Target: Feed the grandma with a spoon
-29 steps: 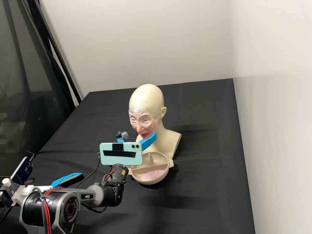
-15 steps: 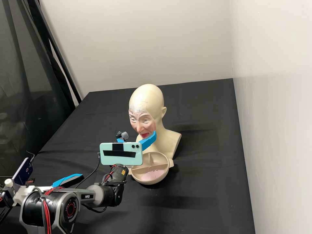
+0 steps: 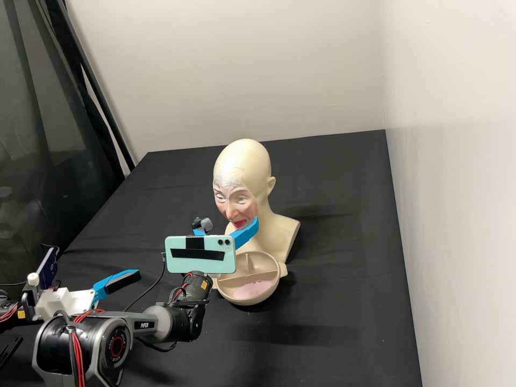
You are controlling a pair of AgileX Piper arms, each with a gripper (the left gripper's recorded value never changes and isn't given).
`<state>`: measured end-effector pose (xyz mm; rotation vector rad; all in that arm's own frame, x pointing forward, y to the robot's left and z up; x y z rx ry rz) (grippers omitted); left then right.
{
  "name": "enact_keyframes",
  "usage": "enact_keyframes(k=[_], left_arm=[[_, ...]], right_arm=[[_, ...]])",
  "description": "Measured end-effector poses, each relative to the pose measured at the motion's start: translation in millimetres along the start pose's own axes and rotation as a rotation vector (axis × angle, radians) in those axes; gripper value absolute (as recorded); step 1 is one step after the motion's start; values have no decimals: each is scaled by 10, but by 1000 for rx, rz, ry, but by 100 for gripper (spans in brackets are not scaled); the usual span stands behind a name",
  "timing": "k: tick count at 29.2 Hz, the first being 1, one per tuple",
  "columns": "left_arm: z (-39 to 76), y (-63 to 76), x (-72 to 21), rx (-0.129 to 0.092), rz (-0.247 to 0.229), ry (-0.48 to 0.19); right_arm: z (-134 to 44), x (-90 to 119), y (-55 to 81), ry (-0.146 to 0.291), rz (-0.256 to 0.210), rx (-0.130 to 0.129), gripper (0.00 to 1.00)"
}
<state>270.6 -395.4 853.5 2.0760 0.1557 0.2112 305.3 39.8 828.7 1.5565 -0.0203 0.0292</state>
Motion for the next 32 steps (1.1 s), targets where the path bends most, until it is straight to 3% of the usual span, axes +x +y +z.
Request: enact_keyframes(k=[4,9,15,21,32], left_arm=[[-112,13,0,-2,5,38],[-305,-63,23,-11,-23,107],[-427,-162,43,-20,-59,149],[-444,-223,58,-22,-82,154],[-444,-224,58,-22,-82,154]], right_arm=[[0,0,0,0,0,0,100],[0,0,0,0,0,0,100],[0,0,0,0,0,0,100],[0,0,0,0,0,0,100],[0,0,0,0,0,0,100]])
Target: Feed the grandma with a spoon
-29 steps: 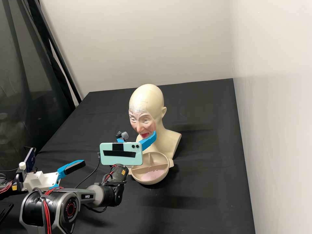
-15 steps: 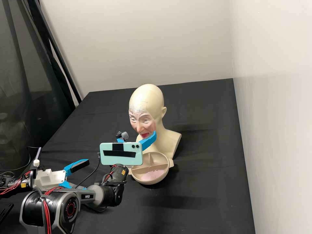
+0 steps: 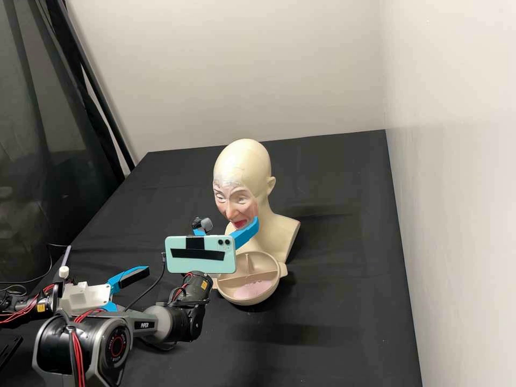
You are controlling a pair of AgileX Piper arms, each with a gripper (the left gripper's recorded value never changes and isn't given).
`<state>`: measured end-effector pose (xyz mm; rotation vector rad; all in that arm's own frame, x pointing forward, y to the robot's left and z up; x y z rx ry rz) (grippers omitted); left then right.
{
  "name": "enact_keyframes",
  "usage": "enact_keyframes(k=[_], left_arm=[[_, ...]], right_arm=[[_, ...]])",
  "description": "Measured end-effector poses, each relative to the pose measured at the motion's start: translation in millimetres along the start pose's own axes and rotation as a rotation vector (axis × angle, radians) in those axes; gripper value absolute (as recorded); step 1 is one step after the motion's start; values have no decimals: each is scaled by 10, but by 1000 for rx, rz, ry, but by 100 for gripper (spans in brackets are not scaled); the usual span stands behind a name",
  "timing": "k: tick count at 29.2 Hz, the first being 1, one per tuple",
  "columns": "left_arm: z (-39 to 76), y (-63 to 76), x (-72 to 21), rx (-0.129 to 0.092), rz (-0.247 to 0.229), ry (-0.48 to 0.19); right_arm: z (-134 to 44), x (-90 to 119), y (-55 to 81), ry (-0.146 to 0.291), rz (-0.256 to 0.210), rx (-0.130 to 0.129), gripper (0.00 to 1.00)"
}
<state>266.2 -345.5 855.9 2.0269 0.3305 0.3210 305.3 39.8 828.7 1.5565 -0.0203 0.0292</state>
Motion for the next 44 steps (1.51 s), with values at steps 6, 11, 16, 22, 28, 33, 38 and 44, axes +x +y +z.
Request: enact_keyframes(k=[6,11,16,22,28,33,38,44], left_arm=[[0,0,0,0,0,0],[0,0,0,0,0,0],[7,-2,0,1,-1,-3],[38,-10,1,6,-5,-17],[54,-15,1,7,-6,-22],[68,-18,1,8,-7,-27],[68,-18,1,8,-7,-27],[68,-18,1,8,-7,-27]], right_arm=[[4,-4,-4,-2,-2,0,100],[59,-49,-32,-22,-14,-1,100],[126,-91,-26,-45,-12,2,100],[224,-187,-21,-70,-17,40,0],[255,-285,43,-42,11,46,0],[324,-360,28,-52,3,39,0],[386,-427,-7,-74,-18,33,0],[406,-493,-21,-83,-26,31,0]])
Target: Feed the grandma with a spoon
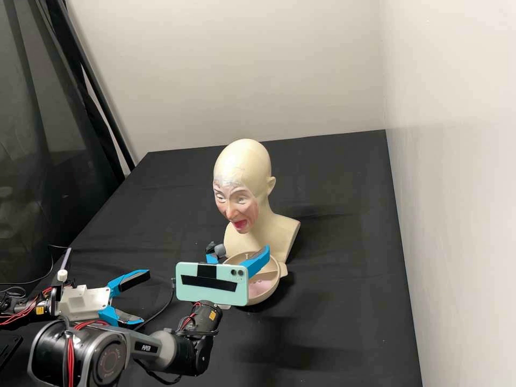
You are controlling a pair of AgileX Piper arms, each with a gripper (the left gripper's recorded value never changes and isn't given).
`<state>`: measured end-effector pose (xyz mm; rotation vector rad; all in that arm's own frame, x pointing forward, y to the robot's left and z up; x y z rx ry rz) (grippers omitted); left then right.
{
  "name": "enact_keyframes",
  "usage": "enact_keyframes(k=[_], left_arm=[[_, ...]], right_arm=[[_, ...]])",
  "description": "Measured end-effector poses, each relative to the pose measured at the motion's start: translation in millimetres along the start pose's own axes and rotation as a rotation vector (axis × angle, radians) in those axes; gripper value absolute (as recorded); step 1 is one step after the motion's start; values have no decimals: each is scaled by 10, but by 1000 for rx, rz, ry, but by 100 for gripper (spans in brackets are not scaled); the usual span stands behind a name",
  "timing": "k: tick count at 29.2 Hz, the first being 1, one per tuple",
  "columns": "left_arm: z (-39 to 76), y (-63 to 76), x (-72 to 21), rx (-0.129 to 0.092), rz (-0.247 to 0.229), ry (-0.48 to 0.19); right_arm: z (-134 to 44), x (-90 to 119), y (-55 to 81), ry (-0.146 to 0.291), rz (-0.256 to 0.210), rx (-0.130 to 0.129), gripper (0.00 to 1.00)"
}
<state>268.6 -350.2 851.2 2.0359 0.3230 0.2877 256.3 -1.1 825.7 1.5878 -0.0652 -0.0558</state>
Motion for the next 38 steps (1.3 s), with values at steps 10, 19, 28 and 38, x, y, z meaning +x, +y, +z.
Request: enact_keyframes(k=[10,19,28,38], left_arm=[[6,22,-8,0,8,-2],[21,69,-54,1,35,-10],[22,71,-54,1,37,-10],[57,62,-53,4,34,-23]], right_arm=[[42,-102,-49,-8,-11,1,0],[145,-140,-35,-49,-4,4,0],[294,-106,-94,-107,-27,13,0],[418,-62,-208,-152,-72,21,0]])
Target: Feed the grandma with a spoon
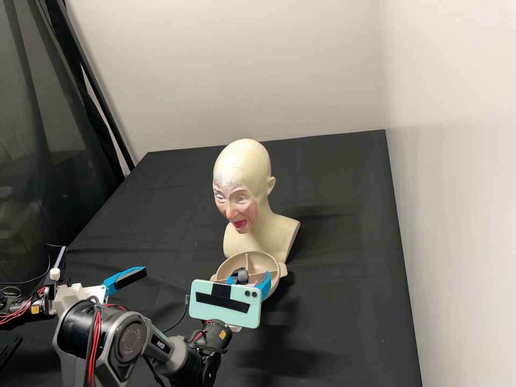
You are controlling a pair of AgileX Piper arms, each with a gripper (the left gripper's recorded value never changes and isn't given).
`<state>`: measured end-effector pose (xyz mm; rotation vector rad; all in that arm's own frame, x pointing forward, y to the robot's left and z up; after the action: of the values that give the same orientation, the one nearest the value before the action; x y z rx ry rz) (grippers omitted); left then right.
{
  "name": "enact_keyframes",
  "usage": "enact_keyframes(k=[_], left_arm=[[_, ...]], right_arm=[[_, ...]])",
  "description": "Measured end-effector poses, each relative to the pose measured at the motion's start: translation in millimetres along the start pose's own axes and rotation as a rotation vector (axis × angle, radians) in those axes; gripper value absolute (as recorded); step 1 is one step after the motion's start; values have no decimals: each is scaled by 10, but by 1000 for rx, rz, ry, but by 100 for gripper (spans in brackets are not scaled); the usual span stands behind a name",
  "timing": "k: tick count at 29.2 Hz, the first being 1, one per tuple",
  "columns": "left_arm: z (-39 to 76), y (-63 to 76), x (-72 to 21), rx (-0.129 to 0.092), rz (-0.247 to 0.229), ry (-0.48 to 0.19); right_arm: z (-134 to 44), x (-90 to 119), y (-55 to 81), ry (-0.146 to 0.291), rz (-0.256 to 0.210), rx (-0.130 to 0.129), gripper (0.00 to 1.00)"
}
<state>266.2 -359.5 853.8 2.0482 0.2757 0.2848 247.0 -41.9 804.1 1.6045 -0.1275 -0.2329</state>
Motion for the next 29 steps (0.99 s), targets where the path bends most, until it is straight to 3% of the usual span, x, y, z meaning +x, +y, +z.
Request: enact_keyframes(k=[19,29], left_arm=[[86,-51,12,4,-17,-30],[108,-77,30,4,-24,-37]], right_arm=[[15,151,-71,-7,-23,-3,0],[17,229,-177,-20,-48,-1,0]])
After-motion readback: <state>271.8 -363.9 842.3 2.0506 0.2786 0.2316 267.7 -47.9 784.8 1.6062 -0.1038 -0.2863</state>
